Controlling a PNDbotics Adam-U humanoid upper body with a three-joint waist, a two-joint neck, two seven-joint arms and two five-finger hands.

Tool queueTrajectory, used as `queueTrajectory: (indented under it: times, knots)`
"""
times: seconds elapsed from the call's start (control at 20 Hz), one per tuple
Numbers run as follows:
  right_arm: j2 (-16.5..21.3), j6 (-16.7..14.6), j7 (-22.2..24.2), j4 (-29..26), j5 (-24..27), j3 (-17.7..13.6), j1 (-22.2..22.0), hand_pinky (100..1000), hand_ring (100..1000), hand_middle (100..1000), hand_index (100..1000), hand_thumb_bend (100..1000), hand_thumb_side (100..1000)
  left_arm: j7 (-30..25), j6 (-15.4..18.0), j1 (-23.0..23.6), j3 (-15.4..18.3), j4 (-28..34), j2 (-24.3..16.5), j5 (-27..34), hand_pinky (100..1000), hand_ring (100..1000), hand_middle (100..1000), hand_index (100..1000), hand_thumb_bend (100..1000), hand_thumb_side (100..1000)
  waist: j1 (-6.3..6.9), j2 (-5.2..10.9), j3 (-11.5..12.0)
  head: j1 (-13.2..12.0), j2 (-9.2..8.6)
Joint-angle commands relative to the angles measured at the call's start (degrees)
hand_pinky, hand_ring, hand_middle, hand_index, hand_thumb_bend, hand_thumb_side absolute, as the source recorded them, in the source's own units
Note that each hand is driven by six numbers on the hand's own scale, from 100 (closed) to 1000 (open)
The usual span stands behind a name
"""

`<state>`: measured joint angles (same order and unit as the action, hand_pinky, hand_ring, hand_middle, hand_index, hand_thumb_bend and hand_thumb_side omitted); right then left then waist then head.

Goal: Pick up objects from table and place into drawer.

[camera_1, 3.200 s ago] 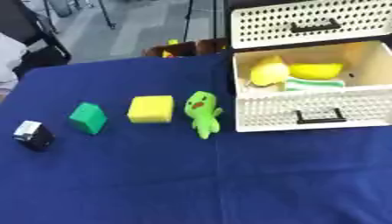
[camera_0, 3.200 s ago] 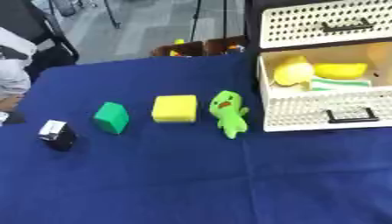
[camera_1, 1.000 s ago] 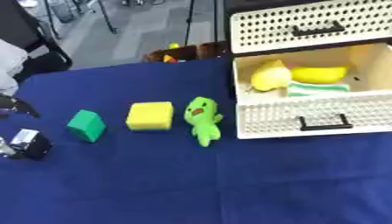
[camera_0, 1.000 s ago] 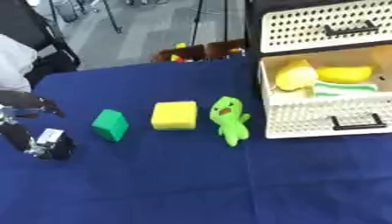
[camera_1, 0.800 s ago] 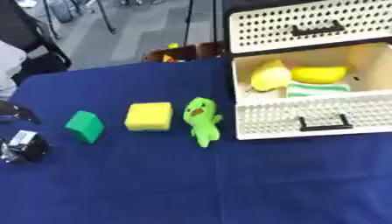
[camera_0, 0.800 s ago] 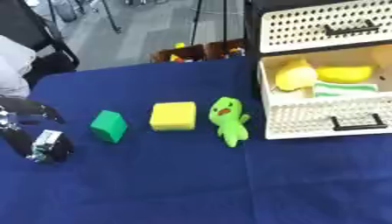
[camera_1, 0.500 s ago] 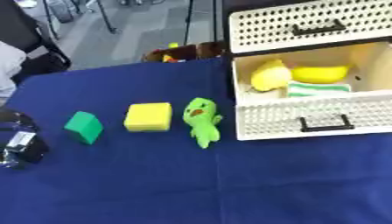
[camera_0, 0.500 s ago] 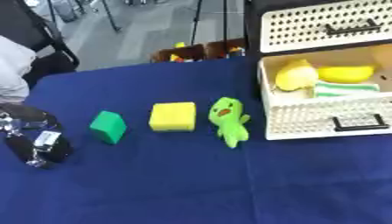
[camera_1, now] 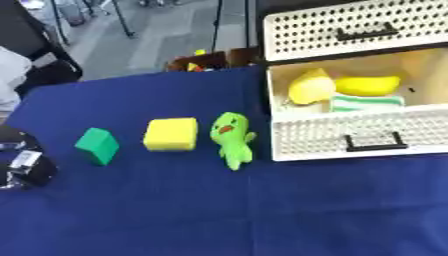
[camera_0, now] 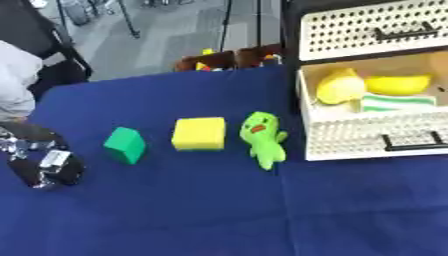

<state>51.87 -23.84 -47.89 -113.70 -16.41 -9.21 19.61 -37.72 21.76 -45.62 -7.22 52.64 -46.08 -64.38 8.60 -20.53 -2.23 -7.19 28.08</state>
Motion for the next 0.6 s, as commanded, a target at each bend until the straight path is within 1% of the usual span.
queueTrajectory:
  times: [0.05,0.1,0.15,0.3,0.35,0.4,0.6]
  knots:
    - [1.0,-3.8,-4.1,-0.9,0.2,-0.6,0.3,590,713,631,804,100,1000,2.1,-0.2,-1.0,0.9,0.2,-1.5,-0.4,800,859,817,876,337,486,-0.32,0.91,0.2,-0.1,-0.50]
    - [0.9,-3.8,-4.1,-0.9,0.2,-0.6,0.4,590,713,631,804,100,1000,2.8,-0.2,-1.0,0.8,0.3,-1.5,-0.4,786,844,798,855,317,473,-0.32,0.91,0.2,-0.1,-0.53]
    - [0.9,-3.8,-4.1,-0.9,0.2,-0.6,0.5,590,713,631,803,100,1000,3.6,-0.1,-1.1,0.8,0.3,-1.4,-0.5,783,841,795,850,317,472,-0.32,0.91,0.2,-0.2,-0.59]
    - [0.8,-4.0,-4.1,-0.9,0.4,-0.8,0.7,590,714,632,803,100,1000,5.9,0.2,-1.1,0.6,0.4,-1.3,-1.0,730,807,758,806,308,454,-0.34,0.97,0.1,-0.2,-0.66]
    - [0.8,-4.0,-4.1,-0.9,0.5,-0.9,0.7,589,713,632,803,100,1000,6.7,0.4,-1.1,0.6,0.4,-1.3,-1.1,727,803,752,799,310,456,-0.36,0.99,0.0,-0.1,-0.64]
    - [0.8,-3.9,-4.1,-0.9,0.5,-1.0,0.6,588,714,632,803,100,1000,7.5,0.5,-1.1,0.6,0.4,-1.3,-1.2,723,792,734,773,308,455,-0.38,1.02,0.0,-0.1,-0.60]
    - [0.7,-3.7,-4.1,-0.9,0.6,-1.0,0.5,587,713,631,803,100,1000,9.8,0.9,-1.0,0.4,0.3,-1.3,-1.8,710,774,710,744,308,448,-0.43,1.32,0.0,0.1,-0.37]
